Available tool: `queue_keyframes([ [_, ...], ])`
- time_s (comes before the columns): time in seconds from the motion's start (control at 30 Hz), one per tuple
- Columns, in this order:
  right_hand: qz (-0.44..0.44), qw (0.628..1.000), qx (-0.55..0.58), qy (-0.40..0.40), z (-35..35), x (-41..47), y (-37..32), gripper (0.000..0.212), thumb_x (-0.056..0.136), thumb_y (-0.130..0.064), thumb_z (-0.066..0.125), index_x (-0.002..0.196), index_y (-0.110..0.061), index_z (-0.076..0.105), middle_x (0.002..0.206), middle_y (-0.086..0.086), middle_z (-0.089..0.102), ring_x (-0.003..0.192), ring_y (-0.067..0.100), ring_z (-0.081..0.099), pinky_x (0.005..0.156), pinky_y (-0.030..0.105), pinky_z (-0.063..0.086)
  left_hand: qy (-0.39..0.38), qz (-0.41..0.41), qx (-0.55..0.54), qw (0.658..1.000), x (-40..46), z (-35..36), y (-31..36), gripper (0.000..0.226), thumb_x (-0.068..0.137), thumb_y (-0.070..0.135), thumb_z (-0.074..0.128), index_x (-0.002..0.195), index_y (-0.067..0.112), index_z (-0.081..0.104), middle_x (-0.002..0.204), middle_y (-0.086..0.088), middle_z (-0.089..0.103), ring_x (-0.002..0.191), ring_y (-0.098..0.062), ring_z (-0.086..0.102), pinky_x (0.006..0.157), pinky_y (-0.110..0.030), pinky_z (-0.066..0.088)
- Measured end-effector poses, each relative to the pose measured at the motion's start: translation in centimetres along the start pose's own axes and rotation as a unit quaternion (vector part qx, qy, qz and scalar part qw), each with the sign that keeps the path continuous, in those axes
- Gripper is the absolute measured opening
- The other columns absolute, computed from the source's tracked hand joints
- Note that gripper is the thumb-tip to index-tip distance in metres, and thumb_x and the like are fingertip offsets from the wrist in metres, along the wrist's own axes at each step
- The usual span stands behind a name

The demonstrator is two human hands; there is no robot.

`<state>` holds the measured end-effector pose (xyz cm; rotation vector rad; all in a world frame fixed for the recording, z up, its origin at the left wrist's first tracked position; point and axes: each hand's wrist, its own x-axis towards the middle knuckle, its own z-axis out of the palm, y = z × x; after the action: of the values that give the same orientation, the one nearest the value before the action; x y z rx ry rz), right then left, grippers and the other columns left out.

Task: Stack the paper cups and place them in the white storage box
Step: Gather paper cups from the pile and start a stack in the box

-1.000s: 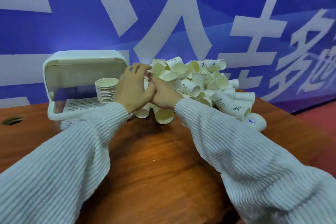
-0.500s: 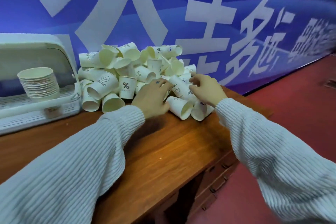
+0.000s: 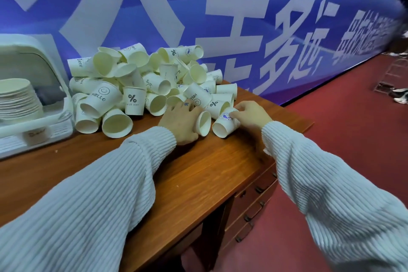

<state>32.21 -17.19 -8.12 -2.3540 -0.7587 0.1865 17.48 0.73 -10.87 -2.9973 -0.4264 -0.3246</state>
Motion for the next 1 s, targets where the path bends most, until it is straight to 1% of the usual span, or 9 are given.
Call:
queue_keyframes([
  [0.1,0.0,0.997,0.08,0.009,0.0,-0.1,-0.5,0.007,0.097,-0.021,0.064,0.095,-0.017,0.07,0.105,0.002,0.07,0.095,0.016,0.064,0.081,0.032,0.052,0.021,-0.008,-0.043,0.999,-0.8,-0.8,-0.8,0.082,0.078,0.047,0.074,0.149,0.027,0.038,0.143,-0.006,0.045,0.131,-0.03,0.045,0.106,-0.047,0.039],
  [0.17,-0.022,0.989,0.143,0.016,-0.5,-0.3,-1.8,0.012,0.096,-0.017,0.064,0.086,-0.014,0.07,0.1,0.003,0.07,0.097,0.019,0.065,0.082,0.033,0.054,0.065,-0.01,-0.098,0.993,-1.7,-2.0,-1.9,0.08,0.076,0.045,0.073,0.147,0.026,0.041,0.138,-0.005,0.047,0.124,-0.029,0.049,0.097,-0.043,0.044],
  [0.3,-0.09,0.967,0.23,0.06,-1.1,-0.9,-6.6,0.02,0.089,-0.02,0.063,0.087,-0.001,0.069,0.099,0.015,0.071,0.097,0.028,0.068,0.093,0.052,0.057,0.174,-0.064,-0.21,0.96,-4.5,-5.6,-5.5,0.079,0.076,0.046,0.078,0.145,0.026,0.045,0.138,-0.002,0.049,0.125,-0.023,0.048,0.097,-0.043,0.047],
  [0.4,-0.159,0.95,0.263,0.061,0.3,-1.4,-11.2,0.021,0.089,-0.019,0.063,0.09,0.001,0.068,0.089,0.009,0.067,0.088,0.018,0.062,0.093,0.055,0.055,0.247,-0.127,-0.253,0.927,-7.5,-7.6,-9.0,0.074,0.075,0.055,0.075,0.139,0.026,0.05,0.132,0.001,0.054,0.121,-0.018,0.05,0.098,-0.044,0.048],
  [0.47,-0.204,0.935,0.284,0.055,2.3,-1.8,-14.5,0.014,0.09,-0.017,0.065,0.085,-0.006,0.071,0.082,0.002,0.067,0.083,0.009,0.06,0.09,0.046,0.057,0.279,-0.184,-0.277,0.901,-9.9,-8.6,-11.8,0.075,0.072,0.062,0.073,0.134,0.025,0.054,0.128,0.001,0.058,0.117,-0.019,0.055,0.096,-0.041,0.048],
  [0.6,-0.294,0.911,0.29,0.027,7.6,-2.6,-20.8,0.007,0.092,-0.019,0.069,0.086,-0.019,0.074,0.082,-0.012,0.069,0.079,0.0,0.061,0.079,0.024,0.05,0.312,-0.262,-0.261,0.875,-15.2,-9.9,-16.8,0.073,0.071,0.063,0.074,0.131,0.026,0.058,0.126,-0.002,0.06,0.113,-0.022,0.059,0.092,-0.036,0.046],
  [0.73,-0.346,0.888,0.303,-0.007,12.7,-3.3,-26.6,0.007,0.092,-0.025,0.069,0.092,-0.022,0.075,0.089,-0.011,0.073,0.089,0.006,0.068,0.085,0.027,0.053,0.359,-0.313,-0.244,0.845,-20.1,-11.4,-20.4,0.069,0.072,0.059,0.075,0.128,0.023,0.059,0.119,0.003,0.061,0.113,-0.021,0.06,0.097,-0.041,0.049],
  [0.83,-0.393,0.87,0.297,0.003,15.5,-4.5,-30.3,0.007,0.096,-0.028,0.068,0.093,-0.024,0.073,0.087,-0.016,0.072,0.086,0.001,0.065,0.08,0.018,0.049,0.388,-0.346,-0.253,0.816,-22.9,-12.1,-22.0,0.06,0.077,0.051,0.078,0.126,0.024,0.058,0.115,0.008,0.058,0.113,-0.019,0.059,0.097,-0.04,0.049],
  [1.0,-0.478,0.847,0.229,0.048,18.5,-5.4,-34.2,0.01,0.099,-0.026,0.065,0.099,-0.021,0.074,0.092,-0.013,0.072,0.088,0.009,0.064,0.084,0.031,0.051,0.403,-0.384,-0.264,0.788,-25.7,-12.3,-23.8,0.064,0.073,0.058,0.074,0.127,0.029,0.055,0.124,0.006,0.06,0.11,-0.017,0.06,0.096,-0.046,0.053],
])
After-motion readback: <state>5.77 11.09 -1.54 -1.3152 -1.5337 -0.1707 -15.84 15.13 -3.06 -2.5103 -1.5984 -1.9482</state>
